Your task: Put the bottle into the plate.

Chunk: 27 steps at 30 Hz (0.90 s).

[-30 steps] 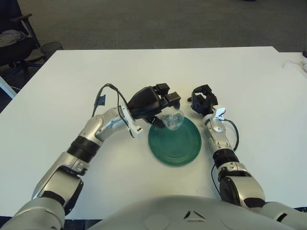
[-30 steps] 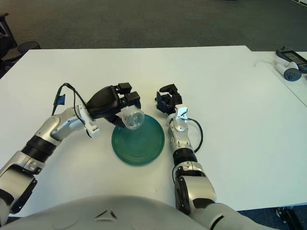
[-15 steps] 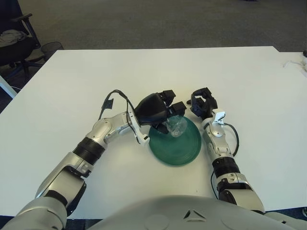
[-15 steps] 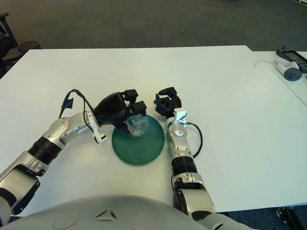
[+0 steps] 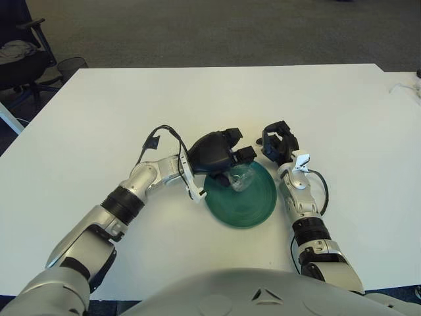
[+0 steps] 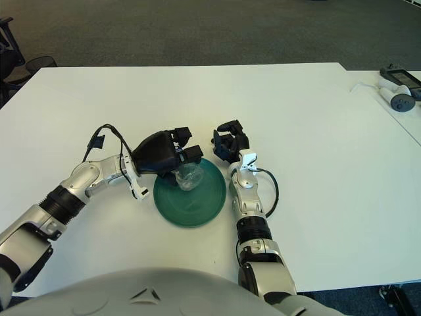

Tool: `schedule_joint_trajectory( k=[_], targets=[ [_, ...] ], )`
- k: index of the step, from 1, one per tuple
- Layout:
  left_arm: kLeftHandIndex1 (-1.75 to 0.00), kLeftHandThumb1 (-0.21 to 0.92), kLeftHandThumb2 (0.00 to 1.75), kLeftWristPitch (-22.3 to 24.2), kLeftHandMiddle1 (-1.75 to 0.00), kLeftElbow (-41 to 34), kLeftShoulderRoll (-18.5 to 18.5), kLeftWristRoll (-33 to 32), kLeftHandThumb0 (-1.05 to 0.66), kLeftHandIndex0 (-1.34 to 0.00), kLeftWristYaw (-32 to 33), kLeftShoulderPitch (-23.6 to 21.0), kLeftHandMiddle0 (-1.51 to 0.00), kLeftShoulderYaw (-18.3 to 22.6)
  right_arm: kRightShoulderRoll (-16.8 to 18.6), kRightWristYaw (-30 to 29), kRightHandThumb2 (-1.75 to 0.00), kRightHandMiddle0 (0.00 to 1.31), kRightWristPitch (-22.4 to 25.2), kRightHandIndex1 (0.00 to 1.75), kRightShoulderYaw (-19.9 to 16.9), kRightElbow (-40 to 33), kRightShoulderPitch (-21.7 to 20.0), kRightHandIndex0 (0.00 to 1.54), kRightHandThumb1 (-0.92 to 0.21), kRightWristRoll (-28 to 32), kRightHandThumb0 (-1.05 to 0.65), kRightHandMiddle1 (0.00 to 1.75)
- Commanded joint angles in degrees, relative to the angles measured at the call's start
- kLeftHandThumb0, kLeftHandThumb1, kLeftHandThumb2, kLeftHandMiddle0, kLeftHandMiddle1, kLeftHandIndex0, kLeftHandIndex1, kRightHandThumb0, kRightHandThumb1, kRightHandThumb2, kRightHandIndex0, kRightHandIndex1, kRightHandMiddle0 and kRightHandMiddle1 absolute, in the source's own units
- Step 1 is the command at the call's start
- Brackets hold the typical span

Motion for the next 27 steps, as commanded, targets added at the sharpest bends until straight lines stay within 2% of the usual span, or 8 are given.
schedule_joint_trajectory(
  k=[1,10,16,22,27],
  targets=[
    [-1.75,0.52,1.05,-0.3,-1.75,1.2,0.8,0.6,-0.42,-0.46,1.2,-1.9,-1.16,-1.2,-0.1,0.4,-0.86,0.31,4.0,1.46,0.0,2.7,3.0,0.49,-0.61,0.3,-0.01,1.74],
    [-1.75,0.56,1.01,-2.4,-1.75,2.2,1.6,0.7,-0.41,-0.43,3.8,-3.5,-1.17,-2.9,-0.5,2.1,-0.87,0.31,2.5,1.48,-1.0,5.6,1.9,0.50,-0.61,1.3,-0.01,1.72],
    [-1.75,0.57,1.00,-7.7,-1.75,3.7,1.9,-3.7,-0.41,-0.42,2.1,-4.7,-1.15,-3.3,-0.4,2.7,-0.89,0.30,1.1,1.48,-1.8,8.1,1.4,0.52,-0.59,1.9,-0.01,1.71],
    [-1.75,0.57,1.00,-11.4,-1.75,1.3,2.8,-10.7,-0.41,-0.42,-4.8,-4.0,-1.09,-2.8,-0.4,2.6,-0.90,0.30,0.5,1.47,-2.5,10.2,0.5,0.53,-0.58,2.2,-0.01,1.71],
    [-1.75,0.57,0.99,-11.5,-1.75,-6.1,4.1,-18.8,-0.41,-0.42,-13.2,0.3,-1.00,-1.9,-0.6,2.5,-0.90,0.31,0.3,1.47,-3.0,11.8,-0.3,0.52,-0.58,2.2,-0.01,1.72]
  ],
)
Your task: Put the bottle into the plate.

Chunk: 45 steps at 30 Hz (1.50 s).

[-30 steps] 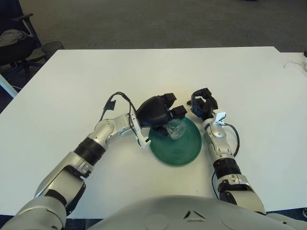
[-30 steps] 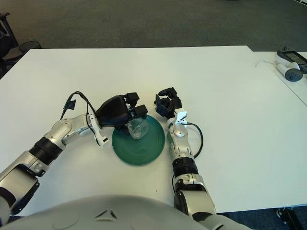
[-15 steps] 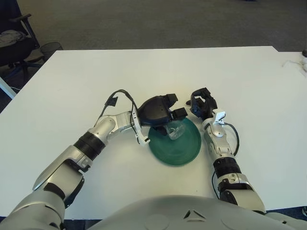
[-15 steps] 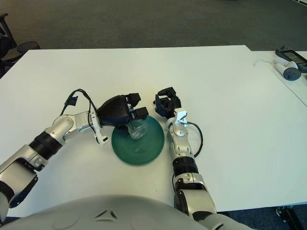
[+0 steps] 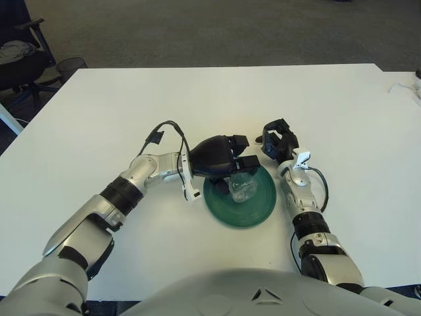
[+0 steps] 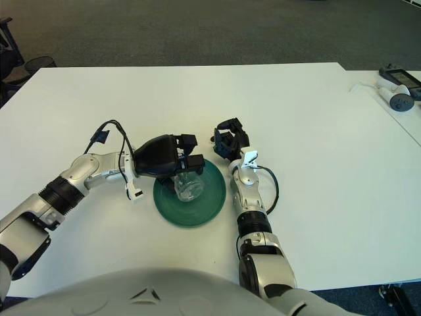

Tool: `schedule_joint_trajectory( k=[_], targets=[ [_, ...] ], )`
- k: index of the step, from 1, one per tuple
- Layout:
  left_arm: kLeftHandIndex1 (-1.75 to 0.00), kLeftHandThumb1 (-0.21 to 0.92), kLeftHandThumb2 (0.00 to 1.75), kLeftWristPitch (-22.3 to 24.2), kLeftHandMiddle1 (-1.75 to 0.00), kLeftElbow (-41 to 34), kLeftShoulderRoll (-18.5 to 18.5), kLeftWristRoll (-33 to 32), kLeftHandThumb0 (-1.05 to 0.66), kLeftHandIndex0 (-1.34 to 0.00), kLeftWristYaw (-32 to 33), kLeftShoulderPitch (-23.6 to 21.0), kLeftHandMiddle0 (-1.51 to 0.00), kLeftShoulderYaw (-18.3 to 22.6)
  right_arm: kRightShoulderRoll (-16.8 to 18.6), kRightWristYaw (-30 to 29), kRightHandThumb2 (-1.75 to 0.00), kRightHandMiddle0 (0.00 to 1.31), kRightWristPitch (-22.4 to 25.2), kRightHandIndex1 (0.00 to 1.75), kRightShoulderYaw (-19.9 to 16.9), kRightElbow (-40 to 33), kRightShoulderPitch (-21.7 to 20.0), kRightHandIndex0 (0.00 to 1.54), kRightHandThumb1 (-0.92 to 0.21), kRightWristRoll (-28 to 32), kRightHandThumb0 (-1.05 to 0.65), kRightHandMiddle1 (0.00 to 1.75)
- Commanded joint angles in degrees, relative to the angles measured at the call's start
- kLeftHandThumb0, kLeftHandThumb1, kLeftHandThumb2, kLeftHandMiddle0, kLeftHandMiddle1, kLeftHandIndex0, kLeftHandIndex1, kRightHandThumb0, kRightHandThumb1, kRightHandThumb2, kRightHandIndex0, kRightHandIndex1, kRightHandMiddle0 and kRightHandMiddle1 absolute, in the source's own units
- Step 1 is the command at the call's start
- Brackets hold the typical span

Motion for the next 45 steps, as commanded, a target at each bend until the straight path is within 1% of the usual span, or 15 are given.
schedule_joint_trajectory(
  k=[1,6,10,16,19,22,26,32,36,39,41,45],
  targets=[
    [-1.75,0.57,0.99,0.2,-1.75,-4.8,1.2,-4.9,-0.41,-0.42,-5.1,2.8,-0.99,1.2,0.0,-0.4,-0.90,0.31,3.4,1.47,-1.0,5.1,3.2,0.52,-0.58,0.9,-0.01,1.72],
    [-1.75,0.54,1.03,0.8,-1.75,-6.0,0.7,-11.9,-0.41,-0.44,-10.4,4.8,-0.97,1.8,-0.2,-0.2,-0.88,0.30,2.6,1.47,-1.3,6.8,2.7,0.51,-0.60,0.9,-0.01,1.73],
    [-1.75,0.51,1.06,0.1,-1.75,-6.9,0.6,-18.3,-0.42,-0.46,-14.5,5.6,-0.97,2.1,-0.2,0.0,-0.88,0.30,1.6,1.47,-1.6,8.2,2.1,0.50,-0.60,0.9,-0.01,1.73],
    [-1.75,0.48,1.10,-3.3,-1.75,-4.7,0.3,-28.2,-0.42,-0.48,-20.9,4.4,-0.99,0.7,-0.4,0.2,-0.88,0.32,0.2,1.46,-1.9,10.3,1.2,0.50,-0.59,0.9,-0.01,1.73],
    [-1.75,0.48,1.11,-3.4,-1.75,-4.4,-0.1,-30.8,-0.42,-0.48,-23.7,4.4,-1.02,0.9,-0.5,0.5,-0.88,0.33,-0.7,1.45,-2.1,11.5,0.9,0.50,-0.59,0.9,-0.01,1.73],
    [-1.75,0.47,1.11,-2.9,-1.75,-4.4,-0.6,-31.5,-0.42,-0.48,-25.4,4.8,-1.03,1.7,-0.5,0.5,-0.88,0.33,-1.1,1.45,-2.2,12.3,0.5,0.50,-0.59,1.0,-0.01,1.73],
    [-1.75,0.47,1.12,-2.0,-1.75,-3.8,-1.9,-30.0,-0.42,-0.49,-26.7,5.4,-1.03,2.3,-0.5,0.2,-0.86,0.33,-1.0,1.45,-2.4,13.0,0.2,0.49,-0.61,1.0,-0.01,1.73],
    [-1.75,0.47,1.11,-4.0,-1.75,-0.8,-4.1,-25.1,-0.42,-0.48,-25.5,5.3,-1.02,3.1,-0.1,-0.6,-0.83,0.33,-0.3,1.44,-2.1,12.4,0.2,0.46,-0.63,0.6,-0.01,1.74],
    [-1.75,0.48,1.10,-5.8,-1.75,1.5,-5.9,-19.3,-0.42,-0.48,-21.6,4.7,-1.00,4.6,0.0,-1.1,-0.82,0.33,0.3,1.43,-2.1,12.1,0.1,0.46,-0.64,0.5,-0.01,1.74],
    [-1.75,0.49,1.09,-7.3,-1.75,2.8,-6.7,-11.9,-0.42,-0.47,-16.2,4.0,-0.97,6.2,0.1,-1.5,-0.81,0.32,0.6,1.43,-1.7,11.4,0.3,0.46,-0.65,0.2,-0.01,1.74],
    [-1.75,0.50,1.08,-7.8,-1.75,3.9,-6.8,-8.1,-0.41,-0.47,-13.4,3.3,-0.93,6.5,0.3,-1.6,-0.81,0.32,0.8,1.43,-1.4,10.7,0.6,0.46,-0.65,0.1,-0.01,1.74],
    [-1.75,0.53,1.04,-8.2,-1.75,5.1,-6.5,-3.3,-0.41,-0.44,-9.7,2.2,-0.86,6.5,0.4,-1.5,-0.81,0.31,1.1,1.43,-1.0,9.8,1.1,0.46,-0.65,0.2,-0.01,1.74]
  ],
)
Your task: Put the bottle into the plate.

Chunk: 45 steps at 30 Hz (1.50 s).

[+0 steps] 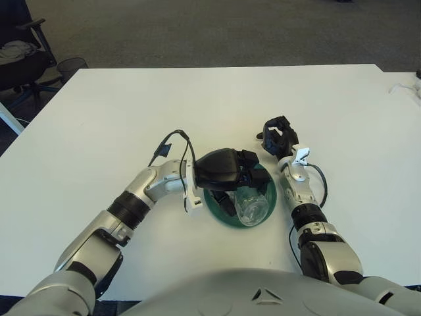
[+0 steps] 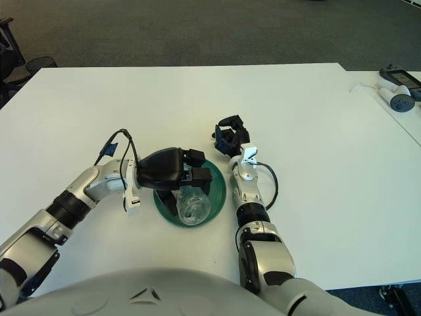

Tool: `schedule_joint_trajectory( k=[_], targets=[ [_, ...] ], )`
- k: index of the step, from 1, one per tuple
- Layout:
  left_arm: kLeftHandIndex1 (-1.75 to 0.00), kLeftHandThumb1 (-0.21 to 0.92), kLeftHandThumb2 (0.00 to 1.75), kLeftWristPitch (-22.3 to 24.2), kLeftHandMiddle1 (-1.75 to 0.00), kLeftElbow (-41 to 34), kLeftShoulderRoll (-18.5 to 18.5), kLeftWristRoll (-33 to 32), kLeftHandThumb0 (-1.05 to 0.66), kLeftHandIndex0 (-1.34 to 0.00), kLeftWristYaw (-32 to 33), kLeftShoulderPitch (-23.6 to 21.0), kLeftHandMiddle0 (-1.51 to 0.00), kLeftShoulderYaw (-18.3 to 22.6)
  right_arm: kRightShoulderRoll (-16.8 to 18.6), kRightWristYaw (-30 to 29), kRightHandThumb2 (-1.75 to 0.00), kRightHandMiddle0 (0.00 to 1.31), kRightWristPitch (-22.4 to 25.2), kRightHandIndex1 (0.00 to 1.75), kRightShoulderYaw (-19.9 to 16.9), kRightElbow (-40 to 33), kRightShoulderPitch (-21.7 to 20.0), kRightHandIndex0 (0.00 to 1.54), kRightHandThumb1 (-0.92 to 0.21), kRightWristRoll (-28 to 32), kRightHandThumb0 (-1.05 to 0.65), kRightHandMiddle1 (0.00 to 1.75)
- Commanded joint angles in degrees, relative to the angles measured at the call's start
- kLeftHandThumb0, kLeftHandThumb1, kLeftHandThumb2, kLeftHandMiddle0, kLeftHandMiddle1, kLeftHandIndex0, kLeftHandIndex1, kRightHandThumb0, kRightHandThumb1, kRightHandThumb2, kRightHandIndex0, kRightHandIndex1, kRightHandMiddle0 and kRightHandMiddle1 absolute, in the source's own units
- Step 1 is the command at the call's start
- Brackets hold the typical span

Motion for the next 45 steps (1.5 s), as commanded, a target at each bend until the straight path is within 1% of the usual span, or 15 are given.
schedule_joint_trajectory(
  k=[1,7,15,19,29,32,35,37,38,39,40,41,42,43,45],
  targets=[
    [-1.75,0.54,1.03,-0.5,-1.75,1.2,0.7,4.4,-0.40,-0.44,3.7,-2.0,-0.84,0.8,0.9,-0.4,-0.80,0.31,5.4,1.43,0.1,2.5,5.0,0.47,-0.65,0.4,-0.01,1.74],
    [-1.75,0.59,0.97,-0.1,-1.75,2.1,1.0,8.9,-0.40,-0.40,8.4,-2.7,-0.78,0.4,1.0,-0.2,-0.80,0.31,5.8,1.43,0.1,1.7,5.4,0.47,-0.65,0.6,-0.01,1.73],
    [-1.75,0.61,0.93,2.5,-1.75,1.3,2.1,15.0,-0.39,-0.39,12.8,-3.2,-0.71,-0.6,1.5,0.0,-0.78,0.29,5.6,1.44,0.7,-0.1,6.6,0.45,-0.68,0.6,-0.01,1.75],
    [-1.75,0.61,0.94,3.8,-1.75,1.3,2.8,17.6,-0.39,-0.39,14.8,-3.9,-0.70,-1.4,1.9,-0.2,-0.80,0.29,5.9,1.45,0.7,-0.8,6.9,0.46,-0.66,0.9,-0.01,1.74],
    [-1.75,0.62,0.93,5.7,-1.75,0.0,4.2,17.4,-0.39,-0.38,14.2,-4.0,-0.68,-2.4,2.4,-0.4,-0.86,0.31,6.2,1.46,0.3,-1.2,7.2,0.49,-0.61,1.0,-0.01,1.73],
    [-1.75,0.62,0.92,6.0,-1.75,-0.4,4.2,16.3,-0.39,-0.38,14.4,-3.6,-0.67,-2.2,2.4,-0.6,-0.84,0.30,5.9,1.44,0.4,-0.9,7.2,0.48,-0.63,0.7,-0.01,1.74],
    [-1.75,0.71,0.80,6.0,-1.75,-0.1,3.9,15.5,-0.38,-0.32,15.3,-3.3,-0.62,-2.1,2.5,-1.0,-0.81,0.30,5.6,1.43,0.3,-1.0,7.3,0.47,-0.65,0.6,-0.01,1.74],
    [-1.75,0.81,0.66,5.8,-1.75,-0.3,4.2,15.5,-0.37,-0.27,15.7,-3.3,-0.53,-2.2,2.8,-2.0,-0.80,0.30,5.1,1.43,0.3,-1.1,7.3,0.47,-0.66,0.3,-0.01,1.74],
    [-1.63,0.83,0.70,6.0,-1.58,-0.9,4.8,16.3,-0.47,-0.21,15.9,-3.4,-0.43,-2.2,2.6,-2.7,-0.80,0.30,4.5,1.43,0.0,0.4,6.6,0.47,-0.66,0.1,-0.01,1.74],
    [-1.31,0.87,0.77,6.1,-1.19,-1.3,5.1,16.9,-0.62,-0.14,16.0,-3.4,-0.31,-2.2,2.4,-3.2,-0.80,0.30,4.1,1.43,-0.2,1.6,6.1,0.46,-0.66,0.0,-0.01,1.74],
    [-1.10,0.89,0.82,6.4,-0.88,-1.8,5.7,17.9,-0.72,-0.09,16.3,-3.5,-0.27,-2.2,1.6,-3.6,-0.80,0.30,3.6,1.43,-0.8,5.2,4.4,0.46,-0.66,0.0,-0.01,1.74],
    [-0.97,0.89,0.85,6.6,-0.75,-2.0,6.1,18.5,-0.77,-0.07,16.7,-3.6,-0.25,-2.2,1.1,-3.8,-0.79,0.30,3.2,1.43,-1.1,7.7,3.1,0.46,-0.66,0.0,-0.01,1.74],
    [-0.77,0.90,0.89,6.8,-0.52,-2.2,6.4,19.3,-0.83,-0.04,17.1,-3.8,-0.22,-2.3,0.5,-4.2,-0.79,0.31,3.2,1.43,-1.6,11.2,1.4,0.46,-0.66,0.0,-0.01,1.74],
    [-0.60,0.91,0.92,7.0,-0.36,-2.2,6.8,19.8,-0.89,-0.03,17.5,-3.9,-0.19,-2.3,0.2,-4.4,-0.79,0.31,3.1,1.44,-1.8,13.6,0.1,0.45,-0.66,0.1,-0.01,1.73],
    [-0.42,0.92,0.96,7.8,-0.21,-2.5,7.2,21.4,-0.95,-0.01,18.8,-4.1,-0.16,-2.3,0.1,-5.2,-0.79,0.31,2.6,1.46,-2.3,18.1,-1.7,0.43,-0.67,0.2,-0.01,1.73]
  ],
)
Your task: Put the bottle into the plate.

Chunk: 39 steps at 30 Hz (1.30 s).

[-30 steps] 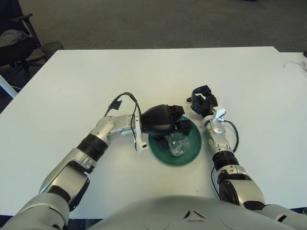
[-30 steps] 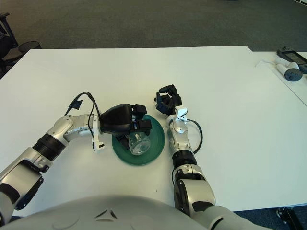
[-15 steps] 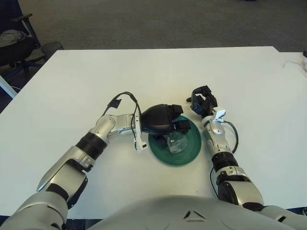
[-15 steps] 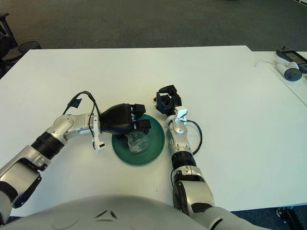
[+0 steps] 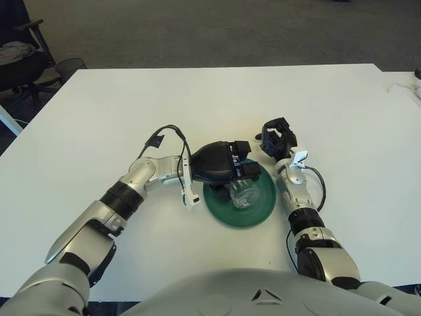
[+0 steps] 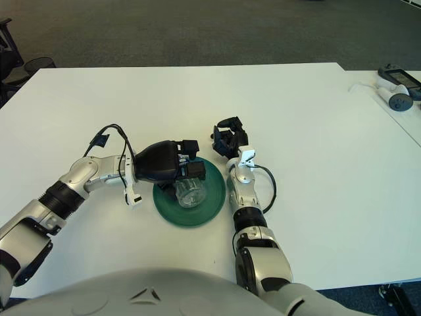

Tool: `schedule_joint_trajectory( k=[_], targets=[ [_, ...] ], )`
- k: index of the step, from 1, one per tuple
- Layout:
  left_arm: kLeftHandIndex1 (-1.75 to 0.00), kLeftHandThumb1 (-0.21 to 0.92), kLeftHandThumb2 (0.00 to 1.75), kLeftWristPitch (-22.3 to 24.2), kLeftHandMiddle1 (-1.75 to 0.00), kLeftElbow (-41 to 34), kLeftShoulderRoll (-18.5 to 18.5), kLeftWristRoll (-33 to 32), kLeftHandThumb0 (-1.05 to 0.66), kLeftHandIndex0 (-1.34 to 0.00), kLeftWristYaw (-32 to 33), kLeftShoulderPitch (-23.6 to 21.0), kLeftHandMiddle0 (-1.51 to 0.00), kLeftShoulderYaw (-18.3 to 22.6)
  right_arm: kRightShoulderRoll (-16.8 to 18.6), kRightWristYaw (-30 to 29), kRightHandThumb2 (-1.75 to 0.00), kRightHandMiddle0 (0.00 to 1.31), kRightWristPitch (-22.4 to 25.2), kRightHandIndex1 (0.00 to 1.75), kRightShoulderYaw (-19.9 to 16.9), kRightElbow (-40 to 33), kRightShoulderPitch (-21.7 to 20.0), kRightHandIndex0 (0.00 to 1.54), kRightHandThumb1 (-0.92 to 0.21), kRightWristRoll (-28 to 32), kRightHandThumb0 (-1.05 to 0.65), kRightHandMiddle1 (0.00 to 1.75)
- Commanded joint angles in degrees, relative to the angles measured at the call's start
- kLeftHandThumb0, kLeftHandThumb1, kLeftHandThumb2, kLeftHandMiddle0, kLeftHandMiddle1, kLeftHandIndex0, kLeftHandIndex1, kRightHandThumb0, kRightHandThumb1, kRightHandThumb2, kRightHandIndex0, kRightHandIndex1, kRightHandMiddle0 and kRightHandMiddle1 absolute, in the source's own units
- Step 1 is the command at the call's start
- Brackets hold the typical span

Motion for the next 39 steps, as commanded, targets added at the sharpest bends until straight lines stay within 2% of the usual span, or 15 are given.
schedule_joint_trajectory(
  k=[1,8,20,27,35,39],
  targets=[
    [-0.34,0.92,0.97,2.4,-0.16,-1.9,2.8,5.0,-0.98,-0.01,3.7,-1.4,-0.14,-0.1,-0.9,-3.1,-0.79,0.31,4.2,1.47,-2.1,16.2,0.3,0.43,-0.67,0.2,-0.01,1.73],
    [-0.11,0.92,1.00,5.8,-0.02,-3.5,4.4,9.8,-1.04,0.00,6.9,-1.4,-0.07,-0.4,-1.6,-6.3,-0.78,0.33,1.7,1.52,-1.6,21.2,-1.2,0.38,-0.68,-1.2,-0.01,1.69],
    [-0.01,0.92,0.97,6.8,0.00,-3.6,5.6,8.7,-1.05,0.00,6.3,-1.4,-0.02,-1.7,0.1,-10.4,-0.78,0.33,-3.2,1.59,-0.6,21.4,-1.1,0.29,-0.70,-3.4,-0.01,1.71],
    [0.00,0.92,0.90,7.7,0.00,-2.3,5.7,8.9,-1.05,0.00,8.6,-2.0,0.00,-2.0,-0.8,-8.2,-0.80,0.32,-3.8,1.56,-0.5,20.4,-0.9,0.34,-0.68,-3.4,-0.01,1.72],
    [0.00,0.92,0.90,4.1,0.00,-2.1,7.7,2.7,-1.05,0.00,6.7,-5.5,0.00,0.5,-0.8,0.0,-0.80,0.34,-4.9,1.52,-2.6,20.4,-0.9,0.36,-0.67,-0.2,-0.01,1.72],
    [0.00,0.92,0.86,1.5,0.00,-0.6,8.3,-4.7,-1.05,0.00,4.9,-5.1,0.00,2.2,2.5,4.3,-0.74,0.32,-12.6,1.52,-2.7,14.6,3.8,0.30,-0.73,2.0,-0.01,1.74]
  ],
)
